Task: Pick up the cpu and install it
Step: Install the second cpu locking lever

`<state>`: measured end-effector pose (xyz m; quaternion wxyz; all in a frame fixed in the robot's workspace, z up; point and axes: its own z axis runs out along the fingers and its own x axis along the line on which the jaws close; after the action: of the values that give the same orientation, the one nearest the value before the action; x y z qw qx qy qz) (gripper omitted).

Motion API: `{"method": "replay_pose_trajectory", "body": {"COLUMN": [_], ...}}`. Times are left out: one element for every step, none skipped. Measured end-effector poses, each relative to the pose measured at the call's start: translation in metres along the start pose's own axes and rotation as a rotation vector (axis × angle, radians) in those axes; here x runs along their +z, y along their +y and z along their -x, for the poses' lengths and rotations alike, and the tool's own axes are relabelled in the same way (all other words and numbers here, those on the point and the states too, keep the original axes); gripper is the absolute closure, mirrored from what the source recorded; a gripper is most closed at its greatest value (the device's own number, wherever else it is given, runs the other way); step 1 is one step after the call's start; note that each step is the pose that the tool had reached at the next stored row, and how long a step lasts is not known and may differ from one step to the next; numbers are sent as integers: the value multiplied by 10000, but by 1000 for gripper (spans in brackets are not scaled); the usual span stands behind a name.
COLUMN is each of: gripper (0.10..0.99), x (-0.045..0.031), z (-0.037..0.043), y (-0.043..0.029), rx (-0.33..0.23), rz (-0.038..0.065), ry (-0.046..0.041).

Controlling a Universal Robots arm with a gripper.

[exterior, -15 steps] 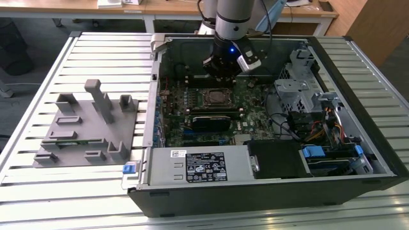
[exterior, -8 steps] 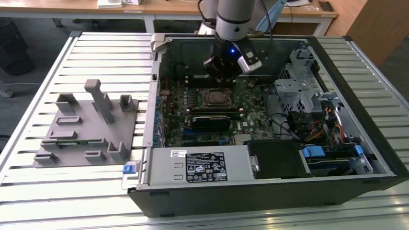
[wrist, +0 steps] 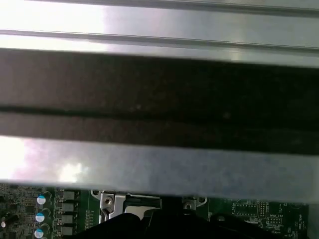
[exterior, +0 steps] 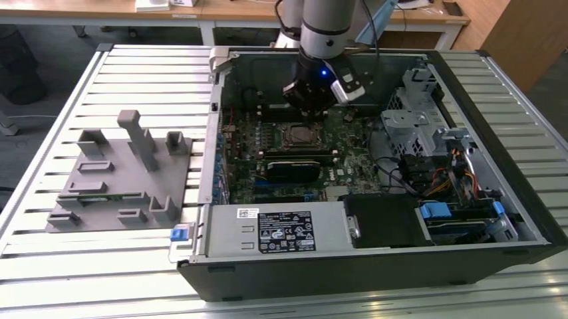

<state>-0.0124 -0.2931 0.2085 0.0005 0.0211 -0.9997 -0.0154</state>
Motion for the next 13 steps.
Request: {"method": "replay_pose_trajectory", "body": {"gripper": [980, 980, 980, 980, 980, 980, 980, 980, 980, 980, 980, 980, 980], "x": [0, -1, -1, -2, -4, -12, -24, -43, -66, -91, -117, -142, -161], "z": [0, -1, -1, -2, -2, -2, -2, -3, -2, -2, -2, -2, -2], "y": [-11, -24, -36, -45, -53, -57, -57, -57, -57, -56, -55, -56, -56], "rx": [0, 0, 0, 0, 0, -1, 1, 2, 1, 0, 0, 0, 0], "rz": [0, 0, 0, 0, 1, -1, 1, 2, 0, 1, 2, 1, 1], "ry": [0, 0, 0, 1, 0, 1, 0, -1, 0, 0, -1, 0, 0]}}
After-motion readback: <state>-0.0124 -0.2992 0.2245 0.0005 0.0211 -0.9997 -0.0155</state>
